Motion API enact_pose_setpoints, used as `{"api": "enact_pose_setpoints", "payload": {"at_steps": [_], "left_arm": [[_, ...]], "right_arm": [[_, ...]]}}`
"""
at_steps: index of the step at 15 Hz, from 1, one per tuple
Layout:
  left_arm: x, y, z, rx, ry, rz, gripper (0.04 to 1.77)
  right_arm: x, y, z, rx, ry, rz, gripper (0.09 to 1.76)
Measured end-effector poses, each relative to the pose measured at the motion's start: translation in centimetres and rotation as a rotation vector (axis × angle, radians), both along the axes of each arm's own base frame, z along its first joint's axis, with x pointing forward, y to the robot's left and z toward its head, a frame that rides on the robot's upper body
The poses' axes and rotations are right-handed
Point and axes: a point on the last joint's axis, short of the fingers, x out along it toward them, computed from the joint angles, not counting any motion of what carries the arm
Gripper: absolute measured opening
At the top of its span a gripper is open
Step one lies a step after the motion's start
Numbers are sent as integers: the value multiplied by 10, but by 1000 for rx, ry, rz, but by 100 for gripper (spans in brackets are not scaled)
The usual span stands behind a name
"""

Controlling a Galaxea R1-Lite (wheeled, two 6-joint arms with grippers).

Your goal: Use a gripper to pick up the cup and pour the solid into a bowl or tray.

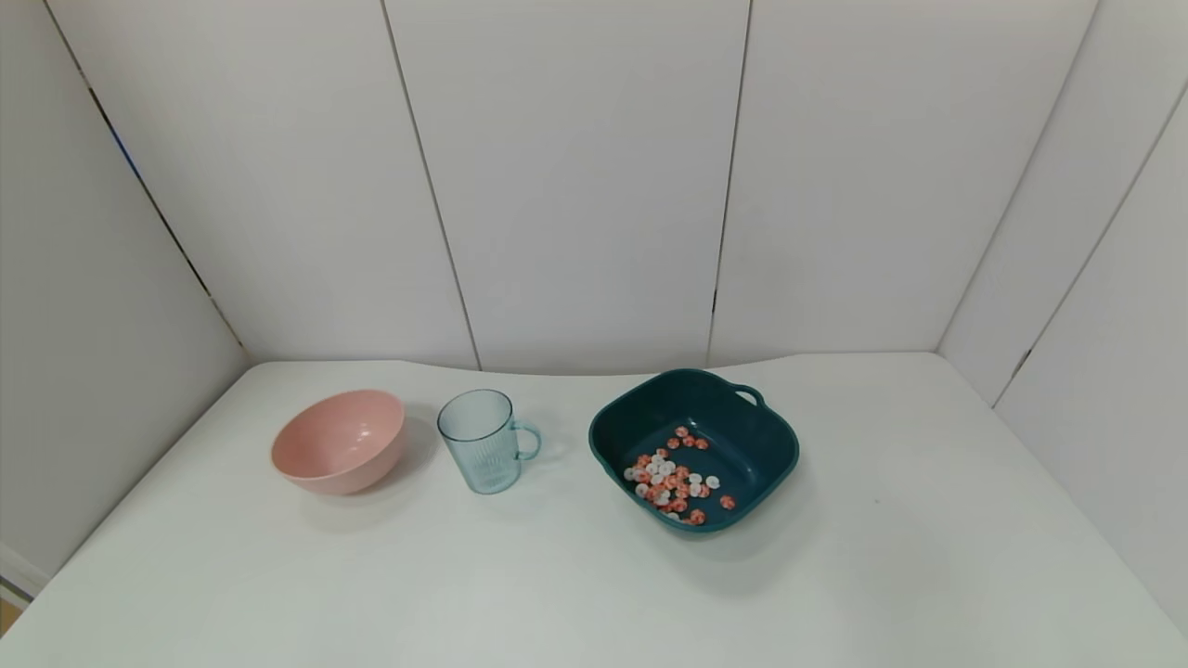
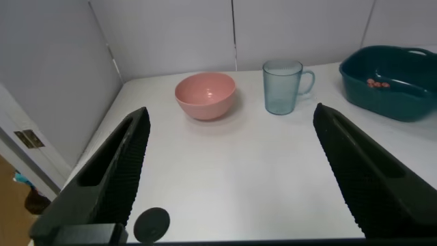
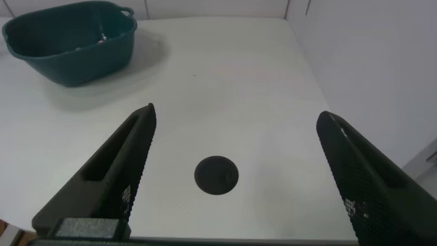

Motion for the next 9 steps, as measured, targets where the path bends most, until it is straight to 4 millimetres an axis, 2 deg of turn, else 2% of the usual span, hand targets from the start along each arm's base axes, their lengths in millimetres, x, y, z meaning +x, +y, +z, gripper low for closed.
{"api": "enact_pose_setpoints", "payload": {"at_steps": [5,9], "left_arm": [[15,-1,-38,8,-17,-29,172],[20,-1,-60,-11,105,-33,172]], "right_arm": [[0,0,0,0,0,0,171],[0,0,0,0,0,0,171]]}}
